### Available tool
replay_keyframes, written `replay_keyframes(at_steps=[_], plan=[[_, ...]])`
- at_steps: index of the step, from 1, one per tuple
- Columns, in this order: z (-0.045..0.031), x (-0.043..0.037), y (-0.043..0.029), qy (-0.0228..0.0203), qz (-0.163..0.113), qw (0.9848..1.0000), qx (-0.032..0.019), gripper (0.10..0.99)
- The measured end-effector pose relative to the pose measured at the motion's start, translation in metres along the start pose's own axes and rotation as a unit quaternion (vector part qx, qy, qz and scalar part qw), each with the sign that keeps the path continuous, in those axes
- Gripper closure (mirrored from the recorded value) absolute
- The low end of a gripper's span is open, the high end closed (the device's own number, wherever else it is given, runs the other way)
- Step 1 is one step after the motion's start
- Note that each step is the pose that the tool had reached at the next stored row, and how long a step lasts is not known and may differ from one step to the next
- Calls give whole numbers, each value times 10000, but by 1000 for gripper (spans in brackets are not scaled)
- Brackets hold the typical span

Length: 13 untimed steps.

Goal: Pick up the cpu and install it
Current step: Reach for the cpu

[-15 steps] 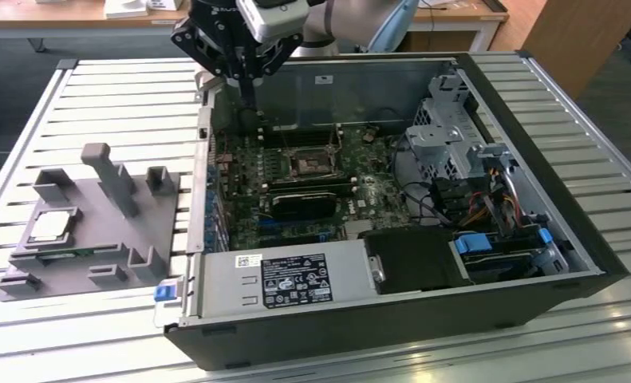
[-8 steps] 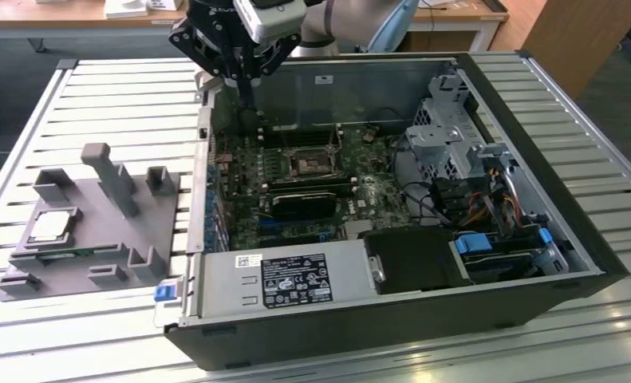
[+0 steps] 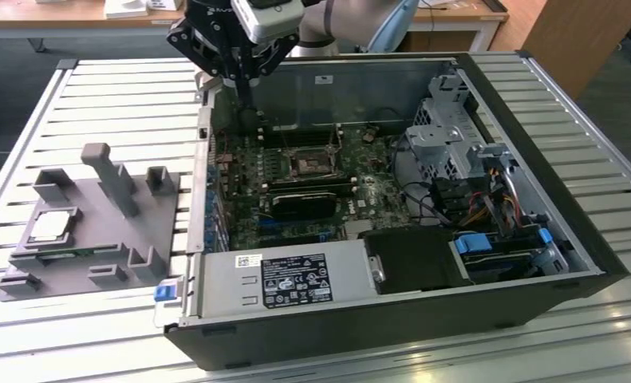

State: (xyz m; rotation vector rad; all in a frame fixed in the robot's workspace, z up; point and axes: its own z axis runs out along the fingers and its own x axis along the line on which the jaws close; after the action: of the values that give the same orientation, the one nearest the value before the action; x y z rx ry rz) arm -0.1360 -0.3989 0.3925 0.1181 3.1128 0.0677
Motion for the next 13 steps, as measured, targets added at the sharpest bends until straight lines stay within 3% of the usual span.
replay_keyframes(at_steps=[13], plan=[[0,37,-3,0,0,10000,1,980]])
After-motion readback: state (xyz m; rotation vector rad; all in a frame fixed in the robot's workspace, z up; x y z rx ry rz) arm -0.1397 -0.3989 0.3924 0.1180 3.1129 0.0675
